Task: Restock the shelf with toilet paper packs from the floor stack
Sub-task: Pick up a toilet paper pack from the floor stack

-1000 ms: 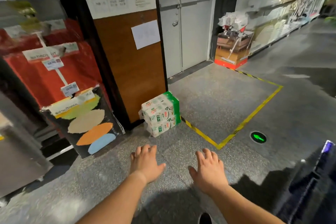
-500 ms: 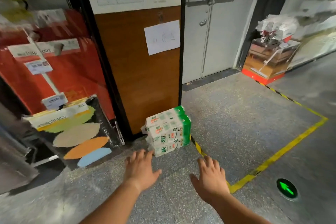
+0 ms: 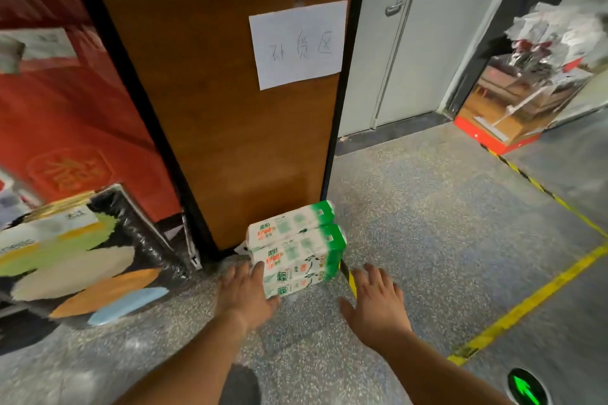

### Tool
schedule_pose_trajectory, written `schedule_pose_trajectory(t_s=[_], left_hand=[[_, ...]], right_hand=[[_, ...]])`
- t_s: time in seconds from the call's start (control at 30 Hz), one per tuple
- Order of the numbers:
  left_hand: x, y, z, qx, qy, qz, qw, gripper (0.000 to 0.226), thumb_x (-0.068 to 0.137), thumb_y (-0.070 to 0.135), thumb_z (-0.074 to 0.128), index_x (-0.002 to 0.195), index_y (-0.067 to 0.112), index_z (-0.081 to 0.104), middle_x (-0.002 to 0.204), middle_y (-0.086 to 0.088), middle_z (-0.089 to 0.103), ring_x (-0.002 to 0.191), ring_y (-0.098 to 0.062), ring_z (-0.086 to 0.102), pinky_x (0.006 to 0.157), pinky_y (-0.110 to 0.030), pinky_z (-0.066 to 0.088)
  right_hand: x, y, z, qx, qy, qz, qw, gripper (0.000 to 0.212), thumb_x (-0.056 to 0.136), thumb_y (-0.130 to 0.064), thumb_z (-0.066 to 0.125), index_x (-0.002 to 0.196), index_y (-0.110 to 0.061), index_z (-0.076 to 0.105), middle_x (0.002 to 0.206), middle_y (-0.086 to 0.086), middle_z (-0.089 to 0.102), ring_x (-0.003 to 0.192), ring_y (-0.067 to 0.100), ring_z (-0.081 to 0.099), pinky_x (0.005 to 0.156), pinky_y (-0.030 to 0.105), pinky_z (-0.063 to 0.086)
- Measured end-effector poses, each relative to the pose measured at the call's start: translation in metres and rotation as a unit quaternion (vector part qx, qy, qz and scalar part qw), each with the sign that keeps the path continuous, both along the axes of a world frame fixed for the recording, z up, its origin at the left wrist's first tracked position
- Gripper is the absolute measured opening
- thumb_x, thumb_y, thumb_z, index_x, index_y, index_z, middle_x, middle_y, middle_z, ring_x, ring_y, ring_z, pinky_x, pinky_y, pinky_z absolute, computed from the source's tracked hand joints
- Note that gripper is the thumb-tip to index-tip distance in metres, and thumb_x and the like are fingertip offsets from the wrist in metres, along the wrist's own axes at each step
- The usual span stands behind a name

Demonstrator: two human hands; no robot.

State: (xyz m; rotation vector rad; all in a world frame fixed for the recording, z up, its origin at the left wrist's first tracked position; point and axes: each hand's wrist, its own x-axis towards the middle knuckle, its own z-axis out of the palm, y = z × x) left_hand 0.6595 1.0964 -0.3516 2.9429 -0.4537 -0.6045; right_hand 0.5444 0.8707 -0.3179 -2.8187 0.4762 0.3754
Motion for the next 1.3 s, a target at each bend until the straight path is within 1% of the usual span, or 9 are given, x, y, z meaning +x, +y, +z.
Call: schedule_pose_trajectory(t_s=[0.13, 0.27, 0.5, 0.67, 0.8, 0.93, 1.13, 1.23, 1.3], left_hand=[[0.054, -0.020, -0.028, 0.012, 0.028, 0.014, 0.999, 0.096, 0.078, 0.079, 0.043, 0.156, 0.026, 0.022, 0.160, -0.007, 0.027, 0.143, -0.034, 0.027, 0.116, -0.053, 0.027], [0.098, -0.042, -0.067, 0.025, 0.053, 0.055, 0.997, 0.097, 0.087, 0.075, 0.049, 0.162, 0.026, 0.011, 0.169, -0.005, 0.012, 0.153, -0.037, 0.009, 0.122, -0.058, 0.015], [0.190, -0.088, -0.193, 0.094, 0.111, 0.086, 0.986, 0.111, 0.085, 0.072, 0.058, 0.161, 0.022, -0.005, 0.169, -0.010, -0.001, 0.155, -0.034, 0.000, 0.123, -0.059, 0.010], [0.251, -0.114, -0.306, 0.138, 0.103, 0.041, 0.984, 0.118, 0.080, 0.074, 0.060, 0.161, 0.017, -0.004, 0.167, -0.010, 0.004, 0.153, -0.035, 0.002, 0.123, -0.061, 0.008], [0.272, -0.127, -0.384, 0.158, 0.127, 0.032, 0.979, 0.129, 0.075, 0.078, 0.064, 0.160, 0.016, -0.010, 0.168, -0.011, 0.000, 0.154, -0.036, -0.002, 0.123, -0.062, 0.001], [0.278, -0.127, -0.432, 0.172, 0.162, 0.026, 0.971, 0.137, 0.071, 0.080, 0.066, 0.158, 0.015, -0.018, 0.168, -0.011, -0.009, 0.154, -0.035, -0.006, 0.123, -0.062, 0.000], [0.281, -0.128, -0.461, 0.160, 0.127, 0.021, 0.979, 0.150, 0.063, 0.078, 0.075, 0.154, 0.011, -0.024, 0.163, -0.015, 0.000, 0.153, -0.036, 0.004, 0.122, -0.063, 0.006], [0.278, -0.130, -0.468, 0.156, 0.121, 0.033, 0.980, 0.146, 0.065, 0.072, 0.076, 0.151, 0.009, -0.024, 0.162, -0.018, 0.004, 0.151, -0.038, 0.008, 0.122, -0.063, 0.007], [0.279, -0.131, -0.468, 0.155, 0.110, 0.032, 0.981, 0.139, 0.067, 0.067, 0.076, 0.152, 0.009, -0.018, 0.159, -0.017, 0.010, 0.147, -0.036, 0.014, 0.121, -0.063, 0.013]], right_hand=[[0.067, -0.029, -0.024, 0.003, 0.020, 0.018, 1.000, 0.066, 0.096, -0.060, 0.042, 0.151, -0.026, 0.027, 0.160, 0.004, 0.025, 0.148, 0.028, 0.020, 0.120, 0.047, 0.020], [0.146, -0.070, -0.072, 0.001, 0.068, 0.065, 0.996, 0.069, 0.096, -0.061, 0.042, 0.153, -0.026, 0.025, 0.158, 0.007, 0.027, 0.147, 0.031, 0.022, 0.119, 0.049, 0.020], [0.285, -0.138, -0.216, -0.031, 0.146, 0.176, 0.973, 0.083, 0.090, -0.069, 0.044, 0.155, -0.023, 0.021, 0.161, 0.011, 0.023, 0.150, 0.035, 0.016, 0.119, 0.055, 0.022], [0.355, -0.160, -0.334, -0.037, 0.185, 0.256, 0.948, 0.094, 0.090, -0.071, 0.049, 0.159, -0.022, 0.007, 0.168, 0.014, 0.001, 0.154, 0.037, -0.003, 0.122, 0.060, 0.005], [0.385, -0.158, -0.415, -0.019, 0.190, 0.291, 0.937, 0.105, 0.086, -0.070, 0.058, 0.159, -0.024, -0.001, 0.167, 0.013, -0.006, 0.154, 0.037, -0.008, 0.120, 0.061, 0.001], [0.399, -0.157, -0.467, -0.024, 0.181, 0.325, 0.928, 0.115, 0.082, -0.074, 0.061, 0.159, -0.025, -0.008, 0.166, 0.015, -0.011, 0.153, 0.039, -0.010, 0.120, 0.062, -0.001], [0.405, -0.166, -0.500, -0.063, 0.156, 0.381, 0.909, 0.132, 0.072, -0.075, 0.070, 0.156, -0.028, -0.019, 0.163, 0.021, -0.013, 0.152, 0.042, -0.005, 0.119, 0.061, -0.004], [0.399, -0.170, -0.508, -0.076, 0.143, 0.395, 0.904, 0.133, 0.075, -0.061, 0.076, 0.152, -0.028, -0.028, 0.161, 0.024, -0.013, 0.151, 0.046, 0.000, 0.117, 0.059, -0.006], [0.400, -0.168, -0.509, -0.081, 0.137, 0.394, 0.905, 0.127, 0.079, -0.050, 0.076, 0.151, -0.027, -0.026, 0.159, 0.026, -0.007, 0.147, 0.048, 0.010, 0.119, 0.060, 0.001]])
